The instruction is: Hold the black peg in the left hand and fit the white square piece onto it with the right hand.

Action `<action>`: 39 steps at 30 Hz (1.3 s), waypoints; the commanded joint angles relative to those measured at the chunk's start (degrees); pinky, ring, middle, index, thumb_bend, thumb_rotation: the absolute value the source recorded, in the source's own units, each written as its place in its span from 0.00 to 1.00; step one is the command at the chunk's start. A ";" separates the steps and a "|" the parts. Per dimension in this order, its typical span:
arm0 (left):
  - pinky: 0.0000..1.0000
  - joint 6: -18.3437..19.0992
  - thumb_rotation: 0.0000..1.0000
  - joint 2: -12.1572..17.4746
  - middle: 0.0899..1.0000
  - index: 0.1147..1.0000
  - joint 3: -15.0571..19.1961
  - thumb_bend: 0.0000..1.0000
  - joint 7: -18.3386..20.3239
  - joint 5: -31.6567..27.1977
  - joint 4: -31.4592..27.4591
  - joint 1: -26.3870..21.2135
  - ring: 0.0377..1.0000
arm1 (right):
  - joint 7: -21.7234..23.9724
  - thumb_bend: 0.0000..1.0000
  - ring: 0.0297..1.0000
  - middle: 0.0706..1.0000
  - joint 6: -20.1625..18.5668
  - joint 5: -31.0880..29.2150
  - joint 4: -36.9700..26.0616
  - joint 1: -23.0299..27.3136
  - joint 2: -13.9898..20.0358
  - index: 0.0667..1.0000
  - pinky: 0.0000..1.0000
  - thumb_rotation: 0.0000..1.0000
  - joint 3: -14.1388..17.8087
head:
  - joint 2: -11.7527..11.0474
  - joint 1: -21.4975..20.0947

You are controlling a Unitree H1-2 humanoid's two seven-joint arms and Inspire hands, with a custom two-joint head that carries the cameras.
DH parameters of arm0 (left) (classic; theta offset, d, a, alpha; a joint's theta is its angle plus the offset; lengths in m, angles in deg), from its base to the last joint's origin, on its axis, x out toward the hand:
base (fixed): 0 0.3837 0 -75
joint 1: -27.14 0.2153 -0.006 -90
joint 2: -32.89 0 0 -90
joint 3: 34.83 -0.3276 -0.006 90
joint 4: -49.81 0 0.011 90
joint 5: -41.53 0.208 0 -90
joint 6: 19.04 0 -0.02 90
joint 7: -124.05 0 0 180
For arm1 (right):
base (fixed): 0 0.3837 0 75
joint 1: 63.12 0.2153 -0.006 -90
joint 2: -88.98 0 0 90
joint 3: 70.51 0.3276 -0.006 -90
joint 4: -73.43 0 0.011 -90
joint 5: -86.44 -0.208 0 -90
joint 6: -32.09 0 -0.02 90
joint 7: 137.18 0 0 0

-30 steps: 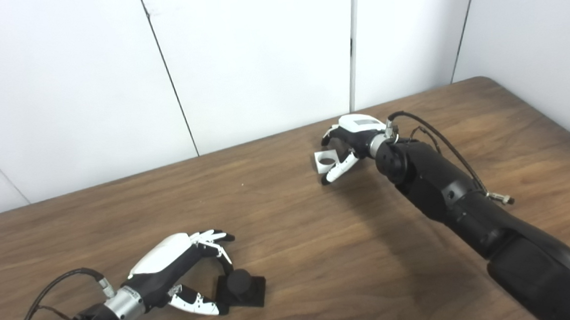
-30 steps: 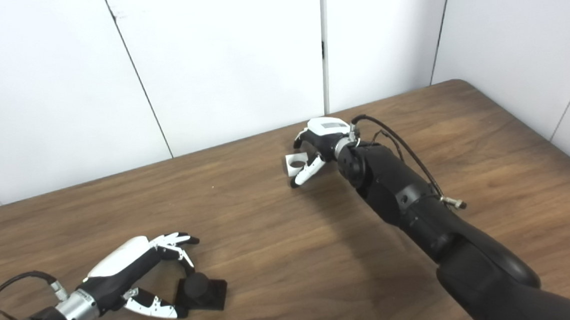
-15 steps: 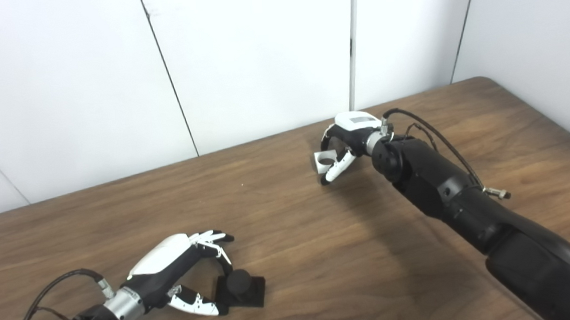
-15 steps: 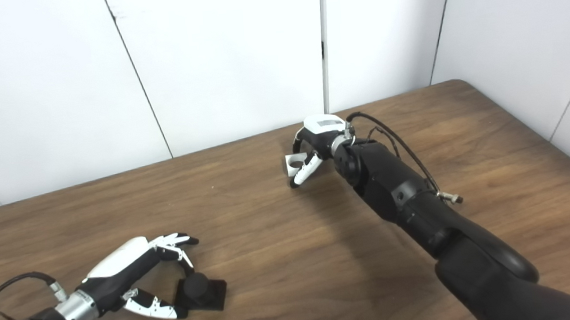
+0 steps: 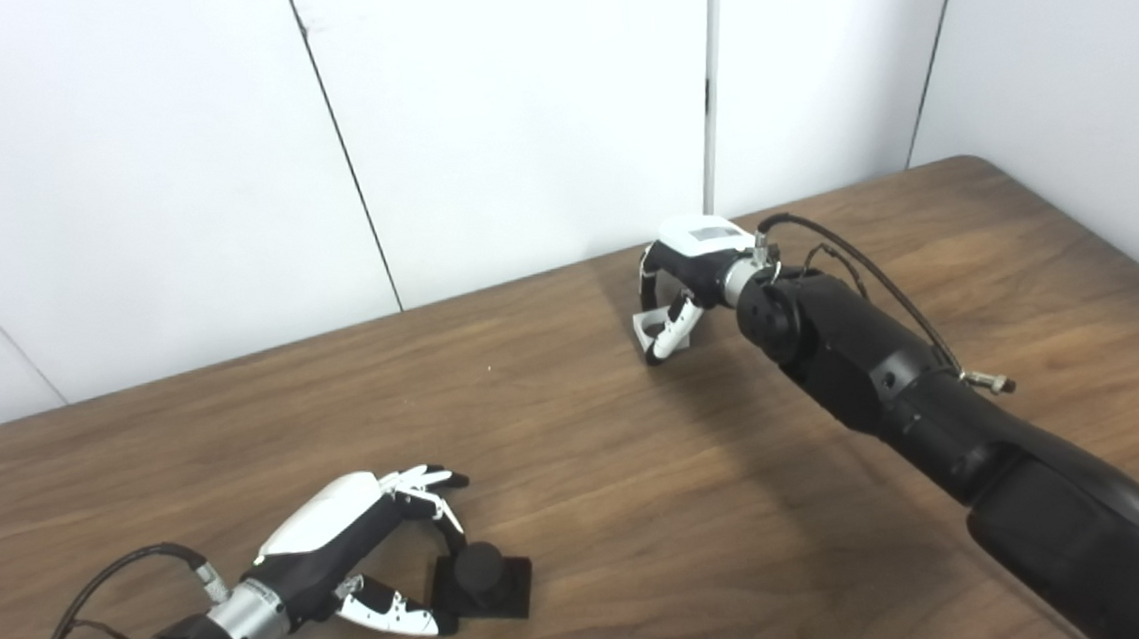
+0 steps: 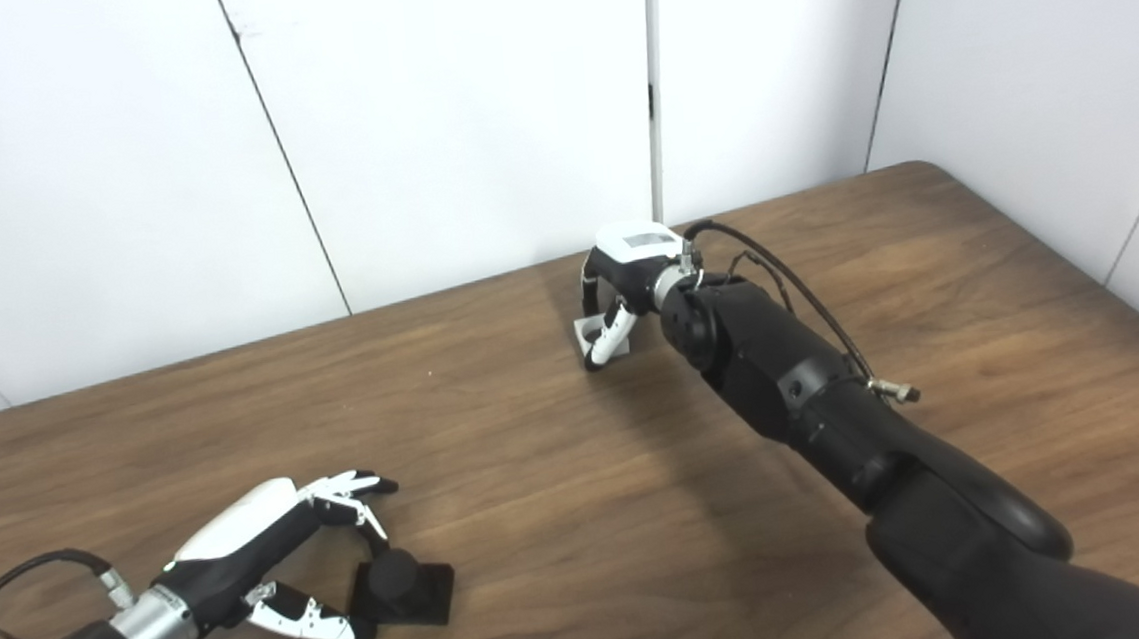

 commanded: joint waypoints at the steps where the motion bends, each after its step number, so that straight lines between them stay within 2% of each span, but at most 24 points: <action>1: 0.98 -0.11 0.06 1.45 0.91 0.43 0.06 0.52 0.46 0.53 -1.55 -0.60 0.97 | 0.17 0.51 0.89 0.87 -0.62 1.82 1.07 -0.18 2.36 0.46 0.84 0.15 -0.74 | 0.02 -0.01; 13: 0.98 -0.18 0.06 1.67 0.91 0.43 0.38 0.52 0.52 0.22 -1.50 -0.49 0.97 | -0.52 0.51 0.89 0.85 -1.64 2.81 0.77 -0.85 2.79 0.46 0.85 0.15 -1.35 | 0.00 0.21; 21: 0.98 -0.35 0.06 1.63 0.91 0.43 0.30 0.52 0.50 0.55 -1.27 -0.77 0.97 | -3.23 0.52 0.88 0.81 -0.01 2.36 0.57 -1.42 3.36 0.45 0.85 0.14 -1.06 | -0.05 0.17; 32: 0.98 -0.51 0.06 1.61 0.91 0.43 0.31 0.52 0.41 0.37 -0.94 -0.77 0.97 | -8.35 0.51 0.86 0.80 3.40 0.76 -3.51 -3.36 4.43 0.45 0.85 0.14 2.21 | 0.19 -0.11; 39: 0.98 -0.14 0.06 1.55 0.91 0.43 0.20 0.52 0.62 0.41 -1.09 -0.65 0.97 | -8.62 0.51 0.85 0.79 4.47 0.30 -9.42 -5.09 5.15 0.45 0.85 0.14 4.94 | 0.36 -0.16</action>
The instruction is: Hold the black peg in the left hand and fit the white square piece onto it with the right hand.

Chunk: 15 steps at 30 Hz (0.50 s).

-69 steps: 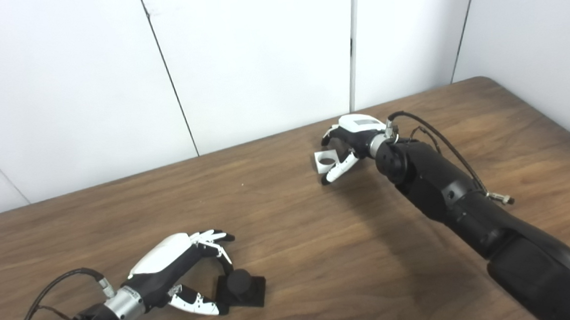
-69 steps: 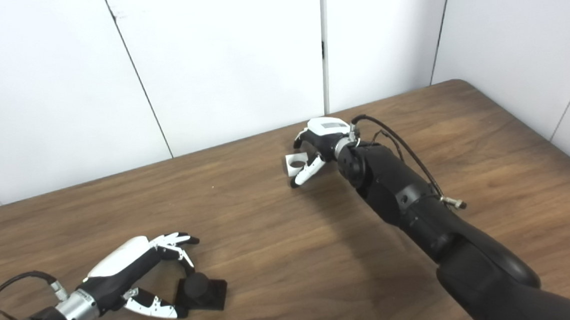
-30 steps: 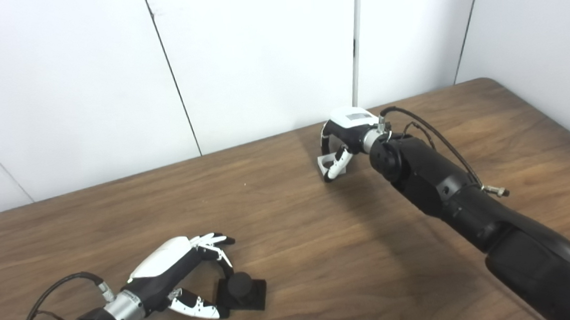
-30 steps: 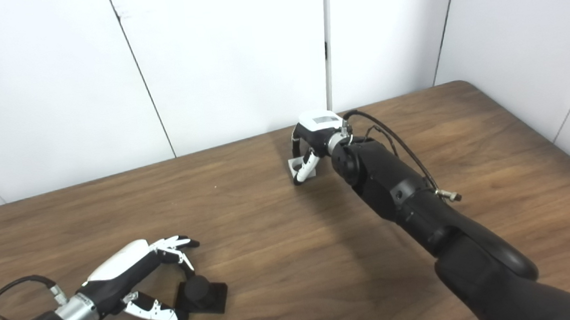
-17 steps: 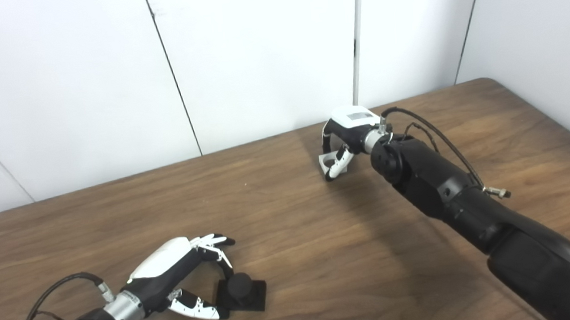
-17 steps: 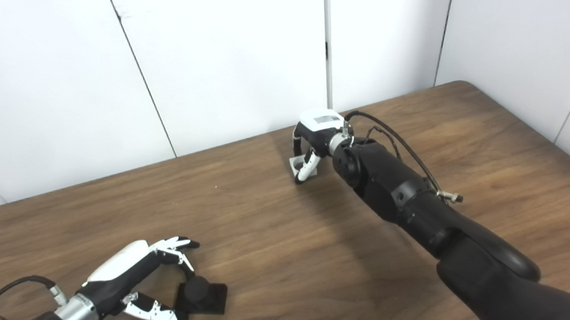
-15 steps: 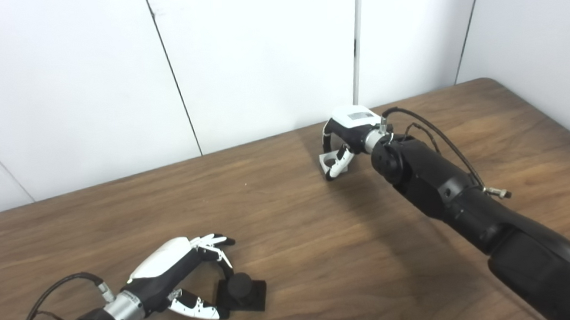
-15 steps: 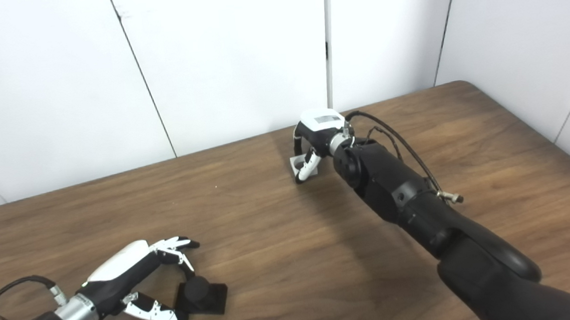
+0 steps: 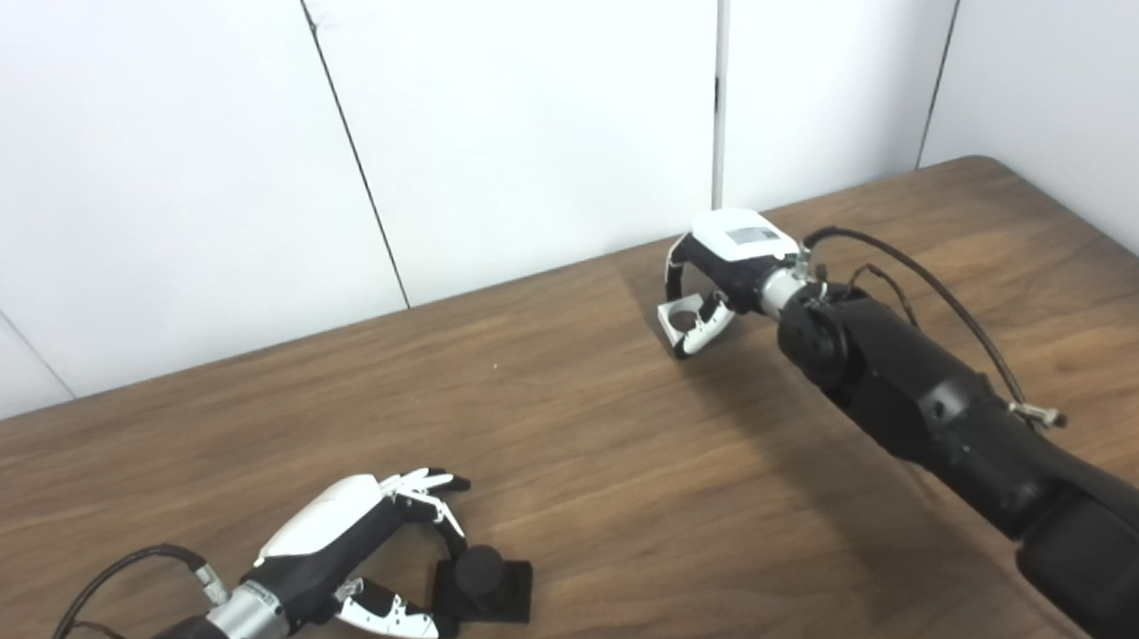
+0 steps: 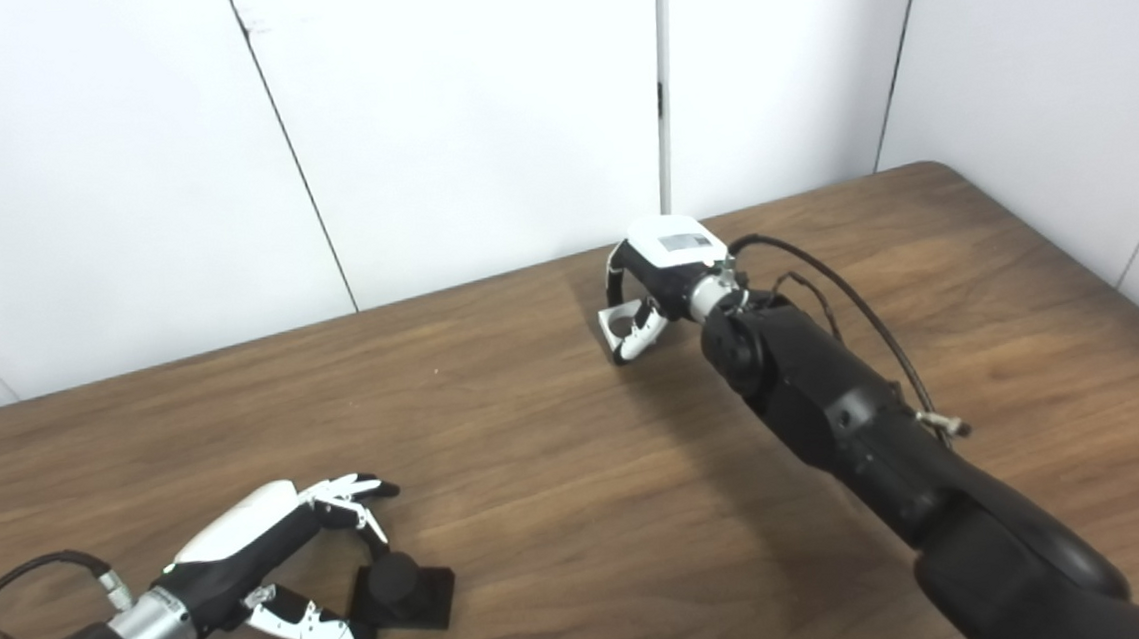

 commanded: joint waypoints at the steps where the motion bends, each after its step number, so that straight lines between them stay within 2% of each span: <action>1: 0.98 -0.04 0.06 1.35 0.91 0.43 0.03 0.52 0.23 0.80 -0.81 -0.78 0.97 | -0.18 0.51 0.85 0.79 0.53 0.53 -3.26 1.77 2.03 0.45 0.85 0.14 1.27 | 0.05 -0.12; 8: 0.98 0.13 0.06 1.15 0.91 0.43 -0.12 0.52 0.38 0.79 -0.81 -0.80 0.97 | 2.62 0.51 0.85 0.79 -0.23 1.01 -10.00 -0.08 3.14 0.45 0.83 0.14 2.07 | 0.26 0.53; 15: 0.98 0.80 0.06 0.75 0.91 0.43 -0.68 0.52 0.55 1.57 -1.36 -0.82 0.97 | 3.91 0.52 0.85 0.79 1.31 0.43 -16.96 -3.13 3.75 0.45 0.80 0.14 3.91 | 1.25 4.31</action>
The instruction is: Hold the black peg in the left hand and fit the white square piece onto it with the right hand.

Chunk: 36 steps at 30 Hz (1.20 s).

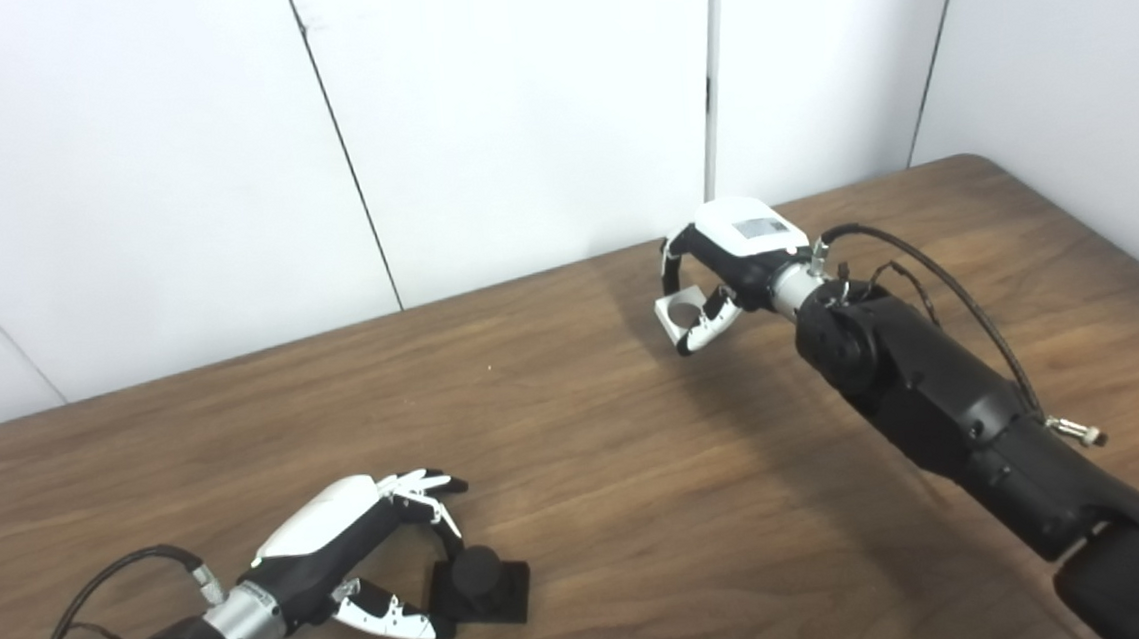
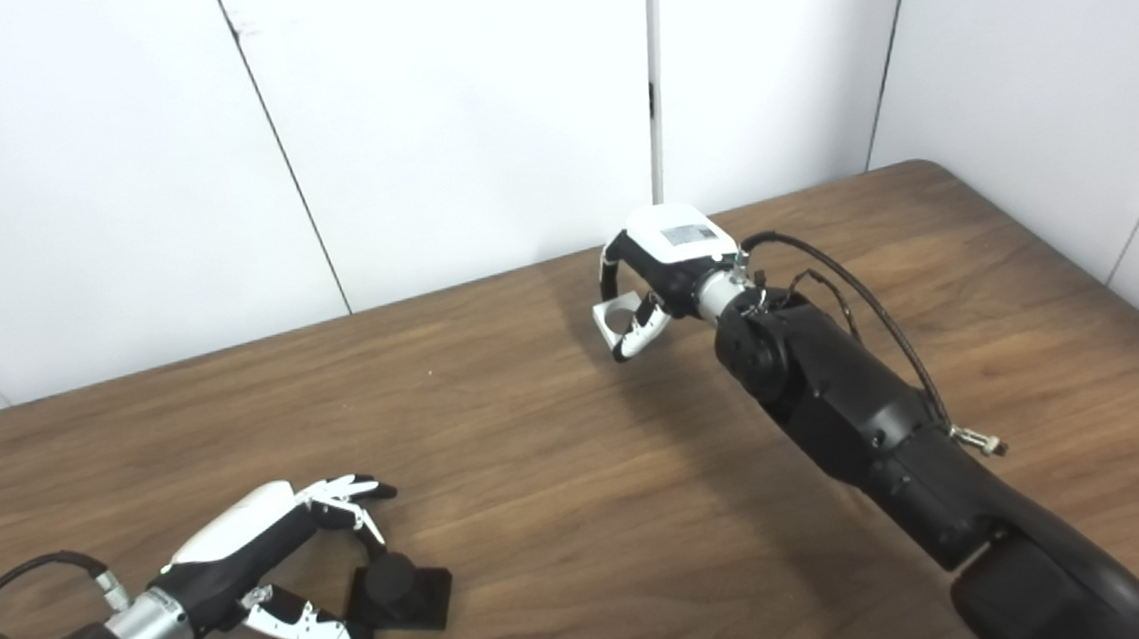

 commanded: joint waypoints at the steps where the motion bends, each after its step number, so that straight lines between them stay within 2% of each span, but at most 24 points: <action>1: 0.98 0.70 0.06 0.64 0.91 0.43 -0.57 0.52 0.46 1.60 -1.25 -0.85 0.97 | -0.13 0.52 0.85 0.79 1.07 -0.14 -3.80 1.16 1.67 0.45 0.81 0.14 1.87 | 0.18 0.80; 14: 1.00 2.04 0.07 -1.88 0.92 0.43 -1.79 0.52 -0.18 3.26 -0.32 -1.74 0.99 | 2.66 0.52 0.85 0.78 4.79 -1.03 -12.80 -2.30 2.26 0.45 0.80 0.14 3.37 | 1.95 11.13; 25: 0.99 4.82 0.07 -3.01 0.92 0.43 -2.77 0.52 -0.12 4.92 -1.66 -2.04 0.99 | 6.15 0.52 0.85 0.78 7.98 -5.16 -18.77 -4.12 2.16 0.44 0.77 0.14 5.31 | 3.29 15.10; 36: 1.00 6.00 0.07 -3.84 0.93 0.43 -3.04 0.52 -0.20 4.68 -1.49 -2.52 0.99 | 11.97 0.52 0.87 0.80 10.96 -8.28 -26.03 -5.50 1.78 0.44 0.70 0.14 5.03 | 4.21 16.54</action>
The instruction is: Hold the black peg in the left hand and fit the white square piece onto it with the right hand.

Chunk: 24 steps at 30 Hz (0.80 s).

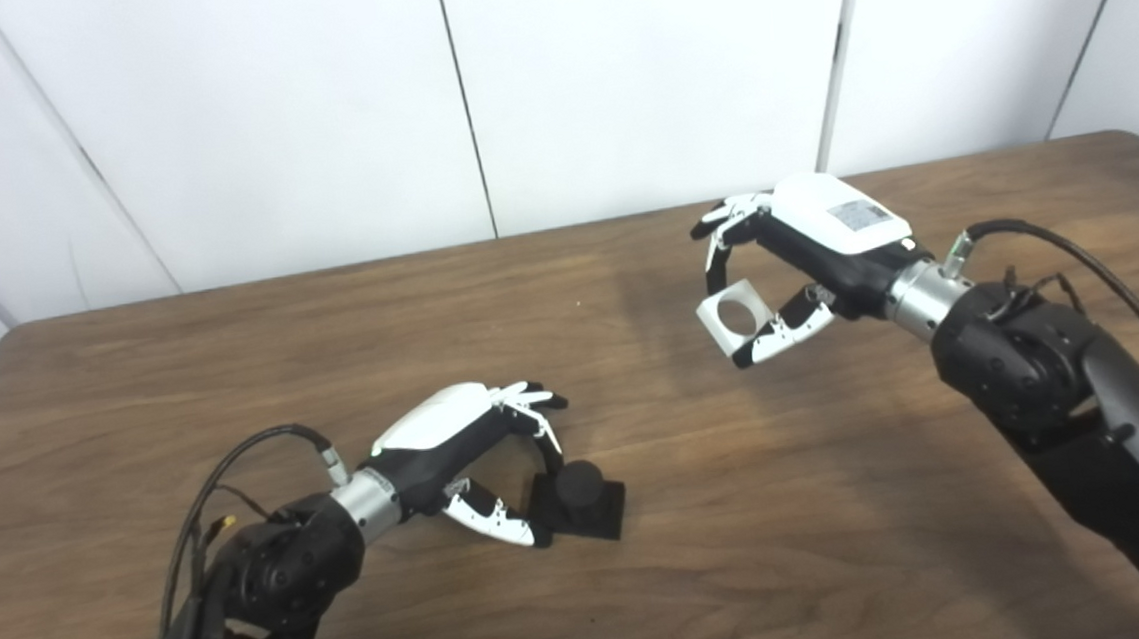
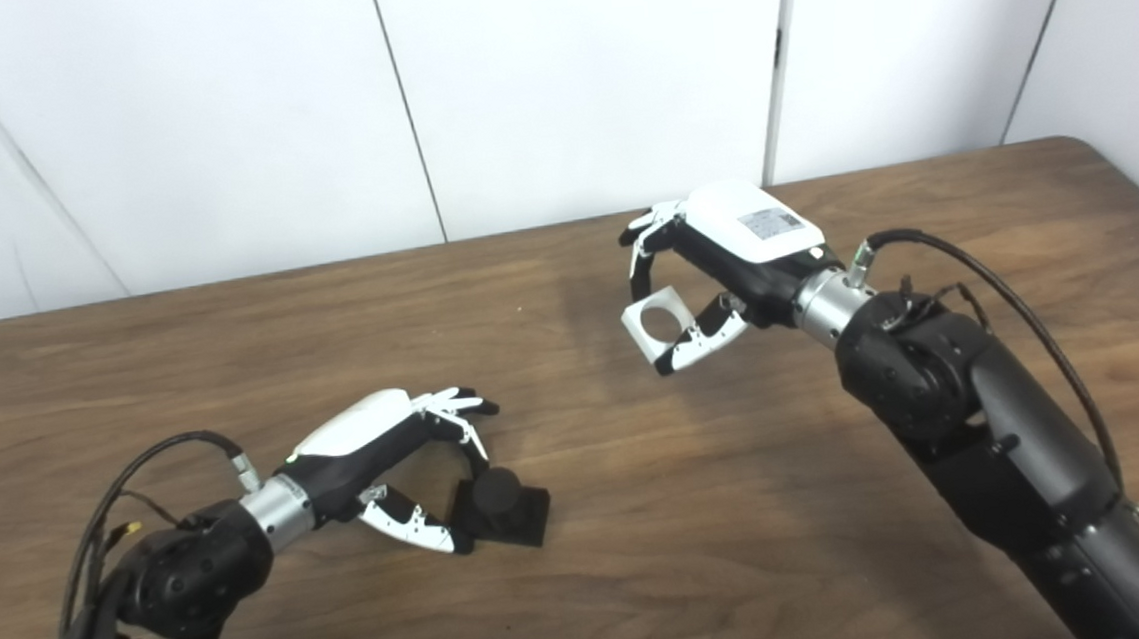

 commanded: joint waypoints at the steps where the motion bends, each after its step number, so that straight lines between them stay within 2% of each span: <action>1: 1.00 0.34 0.07 -0.15 0.93 0.43 -0.92 0.52 0.16 1.56 -0.55 -1.20 0.99 | 0.89 0.52 0.87 0.80 1.92 -1.25 -3.17 1.89 0.66 0.44 0.70 0.14 0.64 | 0.09 0.09; 8: 0.99 0.45 0.07 -0.14 0.93 0.43 -1.40 0.52 -0.15 1.97 -0.30 -1.47 1.00 | 3.97 0.52 0.86 0.80 2.42 -1.76 -7.43 2.02 -0.67 0.44 0.70 0.14 -0.26 | 0.48 0.82; 12: 0.98 0.59 0.07 -0.13 0.92 0.43 -1.40 0.52 -0.19 1.87 -0.37 -1.53 0.99 | 5.99 0.52 0.86 0.79 1.73 -2.61 -9.43 2.14 -1.69 0.44 0.73 0.14 -0.96 | 0.57 0.95; 20: 0.99 1.19 0.07 -0.36 0.92 0.43 -1.46 0.52 -0.08 1.97 -0.61 -1.68 0.99 | 9.89 0.52 0.84 0.78 1.88 -2.58 -11.94 2.83 -3.93 0.44 0.69 0.14 -2.97 | 0.79 1.51; 24: 0.99 1.28 0.07 -0.45 0.92 0.43 -1.59 0.52 -0.03 2.04 -0.61 -1.72 0.99 | 11.61 0.52 0.84 0.79 1.87 -2.99 -12.16 3.20 -4.78 0.44 0.73 0.14 -3.71 | 0.88 1.63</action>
